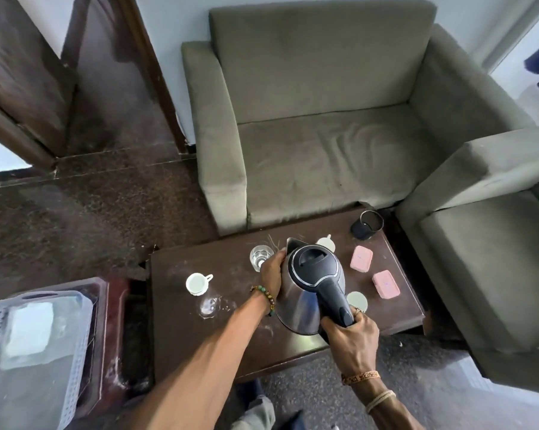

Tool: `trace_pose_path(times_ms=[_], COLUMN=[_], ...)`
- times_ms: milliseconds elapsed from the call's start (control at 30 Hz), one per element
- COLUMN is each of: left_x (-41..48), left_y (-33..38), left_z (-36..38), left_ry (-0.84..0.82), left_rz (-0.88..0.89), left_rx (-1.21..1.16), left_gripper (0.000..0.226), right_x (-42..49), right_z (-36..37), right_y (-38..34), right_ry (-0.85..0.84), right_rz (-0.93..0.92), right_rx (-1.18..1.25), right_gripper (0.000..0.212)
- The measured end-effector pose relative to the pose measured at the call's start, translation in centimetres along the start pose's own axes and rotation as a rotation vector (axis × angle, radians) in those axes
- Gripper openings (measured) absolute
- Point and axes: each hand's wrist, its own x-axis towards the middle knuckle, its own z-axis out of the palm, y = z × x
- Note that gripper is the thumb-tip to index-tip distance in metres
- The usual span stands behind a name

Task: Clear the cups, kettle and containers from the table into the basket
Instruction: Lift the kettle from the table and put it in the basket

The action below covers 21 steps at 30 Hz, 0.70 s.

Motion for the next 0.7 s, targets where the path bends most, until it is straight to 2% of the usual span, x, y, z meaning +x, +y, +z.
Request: trace_pose_path(times_ms=[333,500,567,633,700], left_x=[5.3,6.8,7.0,7.2,6.9], left_y=[-0.8,-3.1,-3.8,-4.0,-4.1], left_z=[0.2,0.2,0.1,0.2,0.2], left_ry=[0.112,0.224,0.235,0.268,0.286], left_rz=[-0.040,-0.110,-0.096,-0.048,-0.028], left_rx=[-0.092,-0.166,-0.173,-0.163,-0.156], left_gripper=[0.041,0.029,0.027,0.025,0.027], right_x=[6.1,8.7,9.5,10.5,11.5], right_z=[2.4,3.4,3.6,3.9,4.2], right_y=[1.3,3.5,3.7,3.5,3.4], right_ry=[-0.191,-0.437,-0.560,-0.643,-0.719], right_rz=[-0.016,-0.056,0.032,0.222,0.407], right_rx=[-0.066,-0.117,-0.014,0.108,0.129], right_gripper=[0.030,0.042,0.058,0.073,0.084])
